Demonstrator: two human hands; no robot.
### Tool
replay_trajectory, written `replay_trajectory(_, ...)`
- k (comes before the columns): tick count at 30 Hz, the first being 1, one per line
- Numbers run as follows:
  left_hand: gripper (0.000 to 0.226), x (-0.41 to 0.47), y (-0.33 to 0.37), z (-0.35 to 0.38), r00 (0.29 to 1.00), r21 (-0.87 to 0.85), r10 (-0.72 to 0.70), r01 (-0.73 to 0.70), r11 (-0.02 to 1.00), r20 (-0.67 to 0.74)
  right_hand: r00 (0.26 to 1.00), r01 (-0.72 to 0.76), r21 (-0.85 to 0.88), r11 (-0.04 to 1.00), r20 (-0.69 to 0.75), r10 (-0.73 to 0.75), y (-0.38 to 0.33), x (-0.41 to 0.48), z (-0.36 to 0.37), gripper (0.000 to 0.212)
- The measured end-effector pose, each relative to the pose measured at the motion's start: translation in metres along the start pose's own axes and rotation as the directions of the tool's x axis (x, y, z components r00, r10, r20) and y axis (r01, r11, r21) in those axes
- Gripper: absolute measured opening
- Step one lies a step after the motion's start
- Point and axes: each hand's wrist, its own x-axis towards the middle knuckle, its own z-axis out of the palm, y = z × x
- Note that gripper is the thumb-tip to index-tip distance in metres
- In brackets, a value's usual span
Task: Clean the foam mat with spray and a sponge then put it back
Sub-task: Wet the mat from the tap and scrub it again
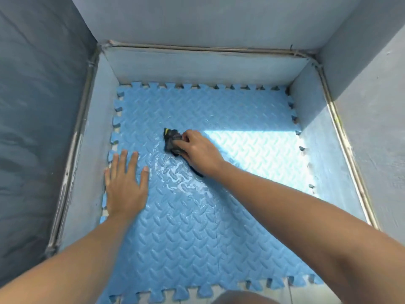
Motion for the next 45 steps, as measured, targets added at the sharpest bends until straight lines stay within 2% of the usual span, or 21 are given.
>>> replay_trajectory(3, 0.058, 0.001, 0.000, 0.000, 1.000, -0.025, -0.019, 0.019, 0.999, -0.009, 0.951, -0.306, -0.113, 0.945, -0.083, 0.298, 0.078, -0.003, -0.036, 0.028)
replay_trajectory(6, 0.061, 0.000, 0.002, 0.000, 1.000, -0.025, -0.021, 0.021, 0.999, -0.015, 0.747, -0.654, -0.137, 0.744, -0.275, 0.606, 0.169, -0.027, -0.079, 0.032)
replay_trajectory(8, 0.061, 0.000, 0.002, 0.000, 0.999, -0.023, -0.020, 0.019, 1.000, -0.025, 0.601, -0.776, -0.029, 0.630, -0.337, 0.725, 0.201, -0.036, -0.093, 0.034)
replay_trajectory(9, 0.061, 0.001, 0.002, -0.001, 0.999, -0.020, -0.018, 0.017, 1.000, -0.029, 0.563, -0.799, 0.009, 0.601, -0.337, 0.755, 0.204, -0.033, -0.092, 0.035)
replay_trajectory(11, 0.061, 0.001, 0.002, 0.000, 0.999, -0.009, -0.017, 0.016, 1.000, -0.027, 0.581, -0.782, 0.033, 0.623, -0.324, 0.747, 0.188, -0.011, -0.079, 0.035)
replay_trajectory(14, 0.062, 0.000, 0.002, 0.000, 0.999, -0.011, -0.020, 0.020, 1.000, -0.030, 0.753, -0.608, 0.077, 0.790, -0.257, 0.605, 0.116, 0.036, -0.037, 0.034)
replay_trajectory(17, 0.061, 0.001, 0.001, 0.001, 0.999, -0.014, -0.019, 0.019, 1.000, -0.043, 0.924, -0.330, 0.113, 0.937, -0.166, 0.345, 0.025, 0.080, 0.014, 0.033)
replay_trajectory(20, 0.061, 0.001, 0.001, 0.003, 0.998, -0.011, -0.029, 0.028, 1.000, -0.055, 0.998, -0.032, 0.048, 0.998, -0.056, 0.035, -0.046, 0.107, 0.048, 0.031)
replay_trajectory(23, 0.060, 0.001, -0.001, 0.003, 0.998, -0.028, -0.032, 0.030, 0.999, -0.062, 0.997, 0.043, 0.007, 0.999, -0.058, -0.042, -0.049, 0.121, 0.053, 0.029)
replay_trajectory(26, 0.060, 0.001, 0.000, 0.001, 0.998, -0.039, -0.020, 0.018, 0.999, -0.060, 0.981, -0.159, -0.012, 0.987, -0.118, 0.156, 0.012, 0.132, 0.030, 0.032)
replay_trajectory(28, 0.060, 0.001, 0.000, 0.002, 0.998, -0.042, -0.022, 0.020, 0.999, -0.062, 0.911, -0.371, 0.012, 0.928, -0.189, 0.367, 0.068, 0.128, 0.006, 0.034)
replay_trajectory(30, 0.059, 0.001, -0.001, 0.003, 0.998, -0.038, -0.024, 0.021, 0.999, -0.066, 0.817, -0.527, -0.007, 0.850, -0.280, 0.505, 0.125, 0.108, -0.018, 0.034)
replay_trajectory(34, 0.058, 0.002, -0.001, 0.005, 0.996, -0.041, -0.015, 0.012, 0.999, -0.086, 0.646, -0.725, -0.025, 0.689, -0.374, 0.666, 0.204, 0.044, -0.055, 0.034)
replay_trajectory(36, 0.058, 0.002, -0.001, 0.005, 0.996, -0.036, -0.011, 0.008, 0.999, -0.090, 0.617, -0.749, -0.008, 0.662, -0.370, 0.694, 0.203, 0.021, -0.059, 0.032)
replay_trajectory(38, 0.058, 0.003, 0.000, 0.004, 0.996, -0.037, -0.011, 0.008, 0.999, -0.088, 0.691, -0.682, -0.021, 0.731, -0.345, 0.635, 0.169, 0.002, -0.051, 0.028)
replay_trajectory(39, 0.058, 0.002, 0.000, 0.003, 0.996, -0.035, -0.012, 0.009, 0.999, -0.085, 0.755, -0.618, -0.037, 0.786, -0.306, 0.580, 0.142, -0.009, -0.043, 0.026)
replay_trajectory(41, 0.059, 0.001, 0.001, 0.002, 0.997, -0.043, -0.019, 0.016, 0.999, -0.078, 0.921, -0.377, -0.060, 0.924, -0.128, 0.367, 0.078, -0.039, -0.023, 0.025)
replay_trajectory(42, 0.059, 0.001, 0.002, 0.001, 0.997, -0.052, -0.020, 0.017, 0.999, -0.074, 0.977, -0.211, -0.032, 0.977, -0.019, 0.211, 0.045, -0.059, -0.014, 0.027)
replay_trajectory(43, 0.059, 0.000, 0.002, 0.001, 0.997, -0.059, -0.022, 0.018, 0.998, -0.072, 0.996, -0.030, 0.021, 0.999, 0.089, 0.028, 0.015, -0.081, -0.005, 0.029)
replay_trajectory(44, 0.059, 0.000, 0.001, 0.001, 0.997, -0.062, -0.022, 0.018, 0.998, -0.074, 0.968, 0.154, 0.080, 0.985, 0.186, -0.167, -0.012, -0.106, 0.003, 0.029)
replay_trajectory(45, 0.058, 0.000, 0.001, 0.001, 0.997, -0.064, -0.021, 0.016, 0.998, -0.077, 0.902, 0.302, 0.138, 0.943, 0.279, -0.329, -0.033, -0.132, 0.008, 0.027)
